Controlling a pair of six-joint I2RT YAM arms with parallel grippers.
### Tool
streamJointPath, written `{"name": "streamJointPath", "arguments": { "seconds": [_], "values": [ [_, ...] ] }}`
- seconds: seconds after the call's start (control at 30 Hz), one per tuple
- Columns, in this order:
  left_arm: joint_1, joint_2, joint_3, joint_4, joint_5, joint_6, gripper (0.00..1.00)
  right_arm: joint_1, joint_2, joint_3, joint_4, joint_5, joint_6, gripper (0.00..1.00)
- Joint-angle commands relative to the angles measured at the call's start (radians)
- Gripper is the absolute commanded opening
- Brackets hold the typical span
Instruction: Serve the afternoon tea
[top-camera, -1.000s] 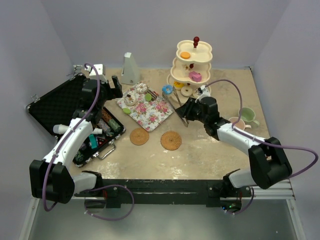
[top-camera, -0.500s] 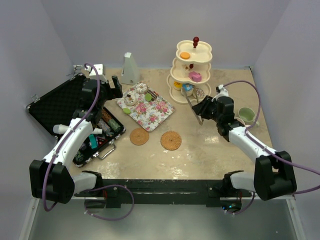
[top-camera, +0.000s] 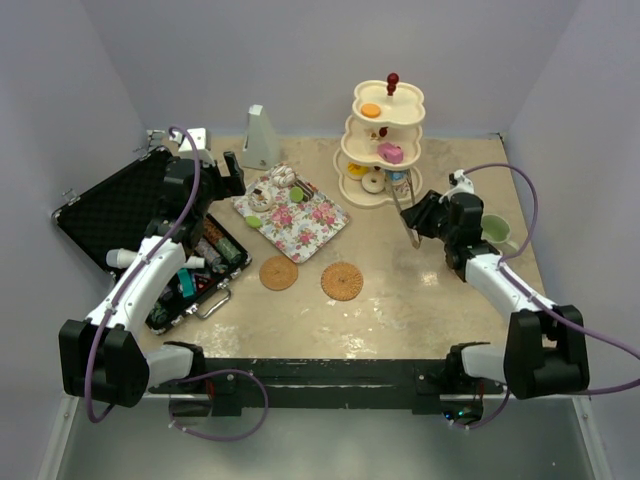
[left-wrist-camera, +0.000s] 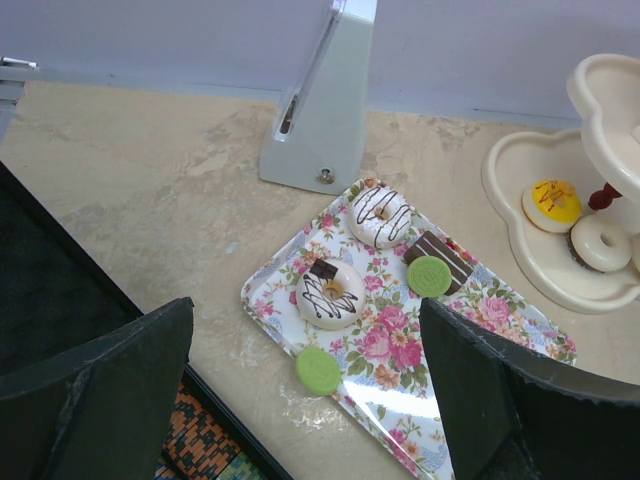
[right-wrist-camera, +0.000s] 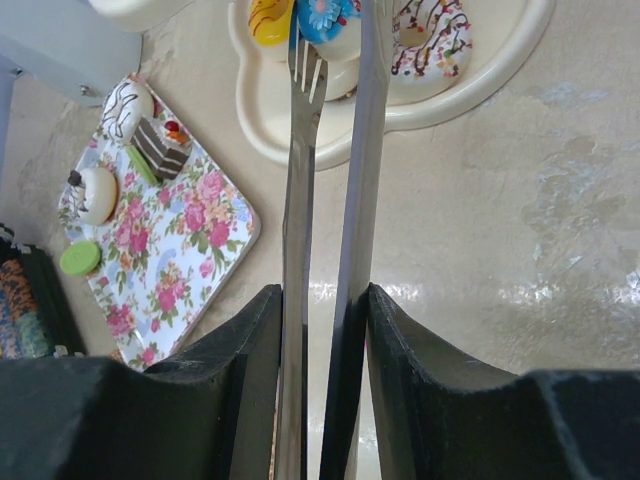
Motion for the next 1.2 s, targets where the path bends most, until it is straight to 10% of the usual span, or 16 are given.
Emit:
{"name": "streamJointPath", "arguments": {
  "seconds": [0.0,1.17],
  "values": [
    [-0.004,0.000,0.018,0.026,-0.002,-0.005,1.00,-0.030,0.030,0.041,0.082,-0.032,-0.032,0.29],
    [-0.004,-0.003,0.020,0.023,-0.011,0.001,1.00,-0.062,0.279,0.158,0.292,-0.091,0.030,0.46]
  ]
}}
